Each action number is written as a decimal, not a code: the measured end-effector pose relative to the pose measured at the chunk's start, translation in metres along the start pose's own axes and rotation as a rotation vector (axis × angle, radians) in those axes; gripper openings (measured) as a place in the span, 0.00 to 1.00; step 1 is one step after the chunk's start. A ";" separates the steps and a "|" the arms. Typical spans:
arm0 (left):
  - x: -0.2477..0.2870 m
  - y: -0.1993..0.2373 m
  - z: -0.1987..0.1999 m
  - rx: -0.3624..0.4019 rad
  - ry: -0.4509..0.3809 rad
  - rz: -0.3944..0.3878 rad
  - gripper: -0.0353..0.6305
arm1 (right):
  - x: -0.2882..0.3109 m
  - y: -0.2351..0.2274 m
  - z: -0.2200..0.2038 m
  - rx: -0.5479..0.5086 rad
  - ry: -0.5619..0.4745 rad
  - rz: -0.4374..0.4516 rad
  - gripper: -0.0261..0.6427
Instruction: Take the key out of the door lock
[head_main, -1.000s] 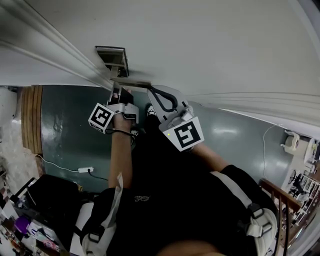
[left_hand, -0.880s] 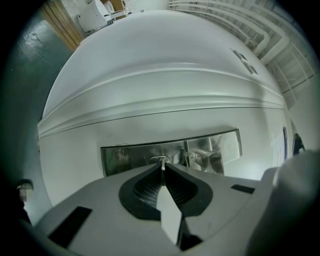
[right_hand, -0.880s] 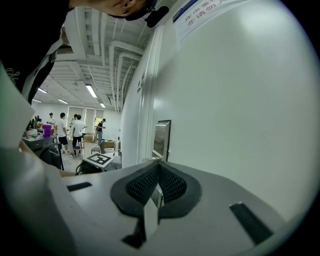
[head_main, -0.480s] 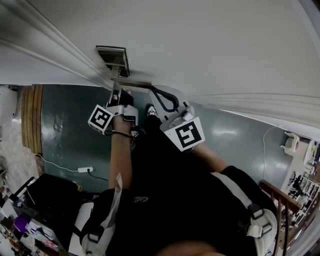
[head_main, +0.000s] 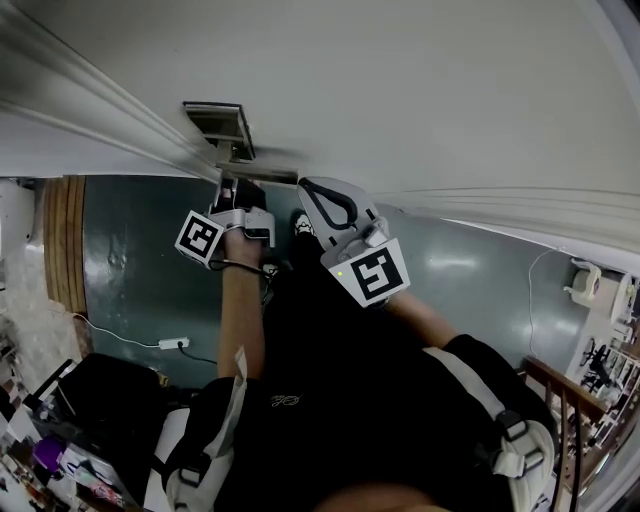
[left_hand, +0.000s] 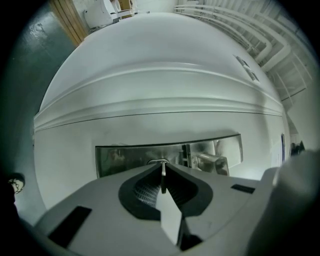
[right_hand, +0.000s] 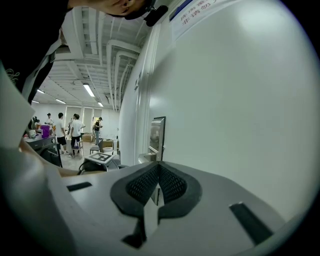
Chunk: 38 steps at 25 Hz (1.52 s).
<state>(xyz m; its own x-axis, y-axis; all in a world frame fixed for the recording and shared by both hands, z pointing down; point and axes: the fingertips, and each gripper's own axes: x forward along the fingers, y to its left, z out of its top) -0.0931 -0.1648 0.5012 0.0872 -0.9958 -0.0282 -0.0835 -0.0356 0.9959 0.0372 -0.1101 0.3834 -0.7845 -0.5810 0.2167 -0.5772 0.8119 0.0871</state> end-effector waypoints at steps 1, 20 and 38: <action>-0.001 0.000 0.001 0.002 -0.010 0.002 0.11 | 0.000 -0.001 0.000 0.002 0.001 -0.002 0.05; 0.002 0.002 0.000 0.014 -0.024 0.043 0.10 | -0.002 -0.009 0.002 0.014 -0.015 -0.023 0.05; -0.011 0.002 0.000 0.030 -0.004 0.036 0.10 | -0.008 -0.002 0.002 -0.004 -0.012 -0.029 0.05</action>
<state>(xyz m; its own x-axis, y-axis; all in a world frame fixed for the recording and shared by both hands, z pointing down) -0.0938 -0.1543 0.5040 0.0793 -0.9968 0.0069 -0.1161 -0.0024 0.9932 0.0440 -0.1074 0.3796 -0.7701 -0.6048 0.2029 -0.5987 0.7950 0.0975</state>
